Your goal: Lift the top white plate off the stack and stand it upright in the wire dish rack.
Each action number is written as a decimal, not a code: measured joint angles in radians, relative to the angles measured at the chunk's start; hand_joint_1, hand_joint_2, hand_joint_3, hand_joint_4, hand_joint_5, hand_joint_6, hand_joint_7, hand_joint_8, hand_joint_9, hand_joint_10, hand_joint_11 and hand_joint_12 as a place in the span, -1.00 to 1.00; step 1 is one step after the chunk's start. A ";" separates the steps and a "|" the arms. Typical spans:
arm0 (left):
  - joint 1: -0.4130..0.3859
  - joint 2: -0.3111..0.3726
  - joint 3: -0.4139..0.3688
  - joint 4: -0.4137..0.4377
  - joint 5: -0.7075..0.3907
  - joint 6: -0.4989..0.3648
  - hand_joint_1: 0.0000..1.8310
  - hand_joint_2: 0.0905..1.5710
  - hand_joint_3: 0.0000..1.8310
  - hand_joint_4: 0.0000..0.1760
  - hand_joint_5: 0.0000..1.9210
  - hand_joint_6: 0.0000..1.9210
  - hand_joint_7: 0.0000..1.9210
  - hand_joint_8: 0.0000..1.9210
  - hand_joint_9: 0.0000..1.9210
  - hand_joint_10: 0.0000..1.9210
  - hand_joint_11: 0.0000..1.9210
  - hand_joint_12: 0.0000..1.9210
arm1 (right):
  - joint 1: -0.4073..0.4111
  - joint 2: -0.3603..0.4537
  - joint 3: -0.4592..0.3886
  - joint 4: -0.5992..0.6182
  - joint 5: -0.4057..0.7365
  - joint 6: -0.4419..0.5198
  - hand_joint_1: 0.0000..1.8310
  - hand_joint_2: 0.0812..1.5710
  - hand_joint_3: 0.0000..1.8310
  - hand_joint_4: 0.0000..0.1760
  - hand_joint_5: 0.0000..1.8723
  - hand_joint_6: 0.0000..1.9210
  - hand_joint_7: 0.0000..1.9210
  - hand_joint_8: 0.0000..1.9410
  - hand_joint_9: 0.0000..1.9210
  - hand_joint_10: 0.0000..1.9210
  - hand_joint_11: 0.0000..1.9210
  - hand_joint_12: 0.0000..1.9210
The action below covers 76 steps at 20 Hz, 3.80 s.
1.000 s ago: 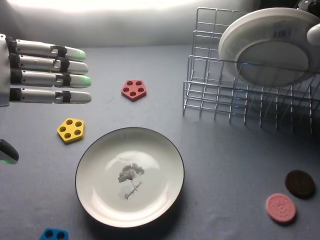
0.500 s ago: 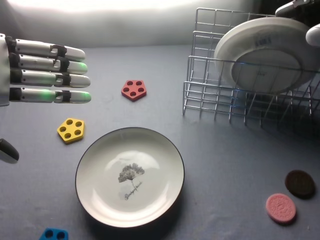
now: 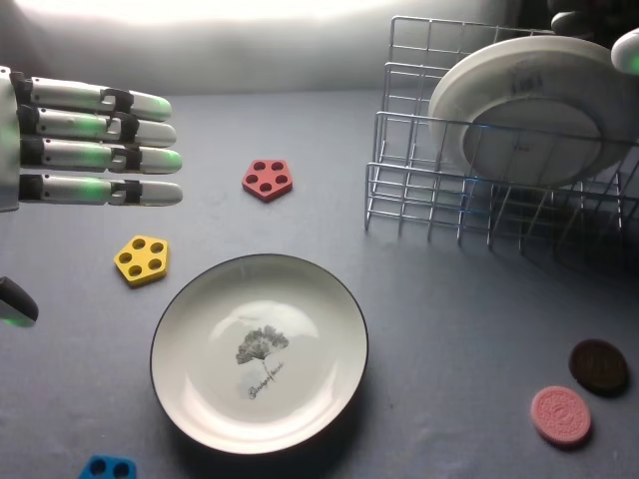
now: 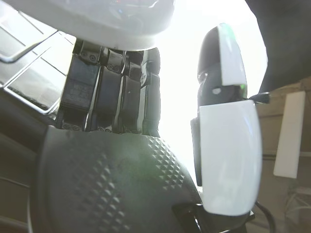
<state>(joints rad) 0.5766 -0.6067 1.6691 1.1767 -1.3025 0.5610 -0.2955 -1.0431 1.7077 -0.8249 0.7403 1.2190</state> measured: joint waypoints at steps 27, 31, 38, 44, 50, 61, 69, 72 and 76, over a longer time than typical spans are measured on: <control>0.000 0.000 0.000 -0.019 -0.008 -0.001 -0.97 0.19 -1.00 -1.00 -0.97 -0.99 -0.93 -0.99 -0.93 -0.99 -0.96 -0.89 | 0.056 0.013 0.021 0.012 0.076 -0.123 0.04 0.24 -1.00 -0.59 -0.50 -1.00 -0.51 -0.99 -0.38 -1.00 -0.18 -0.91; 0.000 0.000 0.000 -0.019 -0.008 -0.001 -0.94 0.20 -1.00 -1.00 -0.96 -0.99 -0.92 -0.99 -0.92 -0.99 -0.95 -0.88 | 0.058 0.032 0.014 -0.003 0.094 -0.130 -0.04 0.27 -0.99 -0.18 -0.60 -1.00 -0.59 -1.00 -0.45 -1.00 -0.25 -0.93; 0.000 0.000 0.000 -0.021 -0.015 -0.001 -0.93 0.18 -1.00 -1.00 -0.95 -0.99 -0.92 -0.99 -0.91 -0.99 -0.92 -0.87 | 0.097 0.057 -0.037 -0.085 0.185 -0.356 -0.02 0.24 -1.00 -0.21 -0.66 -1.00 -0.63 -1.00 -0.57 -1.00 -0.36 -0.97; 0.000 0.000 0.000 -0.022 -0.016 -0.001 -0.92 0.18 -1.00 -1.00 -0.95 -1.00 -0.91 -1.00 -0.90 -0.99 -0.92 -0.87 | 0.111 0.091 -0.090 -0.127 0.217 -0.608 -0.09 0.23 -1.00 0.02 -0.73 -1.00 -0.70 -1.00 -0.63 -1.00 -0.45 -1.00; 0.000 0.000 0.000 -0.022 -0.017 -0.001 -0.98 0.20 -0.99 -1.00 -1.00 -1.00 -0.96 -1.00 -0.94 -1.00 -0.95 -0.88 | 0.169 0.133 -0.152 -0.173 0.220 -0.879 -0.10 0.20 -1.00 -0.08 -0.77 -1.00 -0.74 -1.00 -0.67 -1.00 -0.51 -1.00; 0.000 0.006 0.000 -0.022 -0.019 -0.001 -0.96 0.19 -1.00 -1.00 -0.96 -0.99 -0.92 -1.00 -0.92 -1.00 -0.93 -0.87 | 0.157 0.190 -0.323 -0.215 0.211 -1.367 -0.17 0.17 -1.00 -0.78 -0.87 -1.00 -0.86 -1.00 -0.84 -1.00 -0.76 -1.00; 0.000 0.006 0.000 -0.024 -0.017 -0.001 -0.96 0.18 -1.00 -1.00 -0.94 -0.99 -0.90 -0.99 -0.90 -0.99 -0.92 -0.87 | 0.147 0.187 -0.399 -0.282 0.185 -1.400 -0.36 0.23 -0.98 -1.00 -0.99 -1.00 -0.97 -1.00 -0.92 -1.00 -0.80 -1.00; 0.000 0.006 0.000 -0.026 -0.018 -0.001 -0.97 0.19 -1.00 -1.00 -0.97 -1.00 -0.93 -1.00 -0.92 -1.00 -0.94 -0.87 | 0.147 0.185 -0.432 -0.315 0.187 -1.431 -0.34 0.22 -0.99 -1.00 -1.00 -1.00 -0.94 -0.99 -0.91 -1.00 -0.82 -1.00; 0.000 0.007 -0.008 -0.029 -0.022 -0.006 -0.95 0.19 -1.00 -1.00 -0.96 -1.00 -0.92 -1.00 -0.92 -1.00 -0.93 -0.87 | 0.148 0.185 -0.461 -0.332 0.185 -1.431 -0.35 0.19 -1.00 -1.00 -0.96 -0.99 -0.92 -0.99 -0.89 -0.99 -0.79 -0.99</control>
<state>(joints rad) 0.5766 -0.5995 1.6608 1.1477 -1.3247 0.5552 -0.1474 -0.8585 1.2469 -1.1572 0.9249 -0.2123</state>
